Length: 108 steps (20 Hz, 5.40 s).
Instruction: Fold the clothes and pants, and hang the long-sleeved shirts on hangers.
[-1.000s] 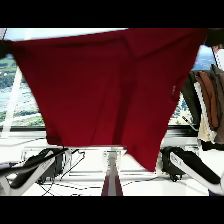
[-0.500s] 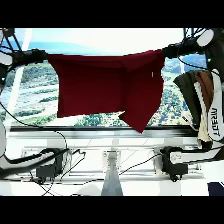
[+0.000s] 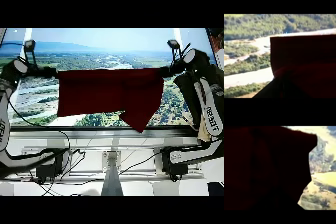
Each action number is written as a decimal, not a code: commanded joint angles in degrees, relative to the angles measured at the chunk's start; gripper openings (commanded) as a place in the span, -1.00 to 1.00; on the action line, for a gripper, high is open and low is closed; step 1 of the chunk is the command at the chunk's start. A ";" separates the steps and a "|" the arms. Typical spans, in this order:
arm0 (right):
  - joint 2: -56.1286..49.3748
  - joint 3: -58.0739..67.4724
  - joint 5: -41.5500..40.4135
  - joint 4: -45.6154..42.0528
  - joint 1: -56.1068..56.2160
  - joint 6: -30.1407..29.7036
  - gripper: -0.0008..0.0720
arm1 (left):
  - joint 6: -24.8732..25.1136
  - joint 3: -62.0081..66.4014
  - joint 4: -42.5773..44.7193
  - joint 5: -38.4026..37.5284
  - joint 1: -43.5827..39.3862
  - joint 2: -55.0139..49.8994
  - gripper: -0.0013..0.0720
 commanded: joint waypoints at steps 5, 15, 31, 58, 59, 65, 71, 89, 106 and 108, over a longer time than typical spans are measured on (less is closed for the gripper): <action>-0.02 0.22 2.99 -1.49 -0.11 5.60 0.53 | -1.01 -1.20 -0.24 -3.45 -0.33 -0.09 0.94; 13.35 -2.75 27.23 -3.37 -7.08 2.86 -0.94 | -1.01 1.95 0.11 -15.78 -0.22 28.00 0.93; 49.64 -64.65 -4.04 29.27 -15.04 9.46 0.12 | -11.10 -5.42 17.35 -25.38 1.73 27.10 0.71; 29.03 -58.64 -6.03 46.99 -15.04 -17.57 -0.94 | 10.01 -31.98 -16.44 -12.87 17.03 11.65 0.35; 29.03 -58.64 -6.05 46.99 -15.04 -17.57 -0.94 | 10.01 -31.98 -17.44 -12.68 17.03 10.73 0.35; 29.03 -57.68 -4.57 46.27 -15.02 -17.59 -0.94 | 17.62 -31.89 -17.40 -22.05 16.79 6.84 -0.40; 30.67 -47.71 2.38 41.94 -15.04 -17.57 -0.94 | 17.99 -23.82 -17.84 -29.62 16.81 7.19 -0.90; 43.80 -42.77 -17.22 39.23 -4.26 7.10 -0.95 | 6.73 -24.28 -27.69 -12.11 15.85 25.68 -0.91; 11.17 -27.80 -28.85 29.38 3.10 6.84 0.92 | 8.59 -12.35 -24.41 -9.01 17.42 4.74 0.93; 11.17 -27.78 -26.27 29.24 3.10 5.40 0.92 | 7.78 -12.04 -18.91 -13.22 20.44 4.15 0.93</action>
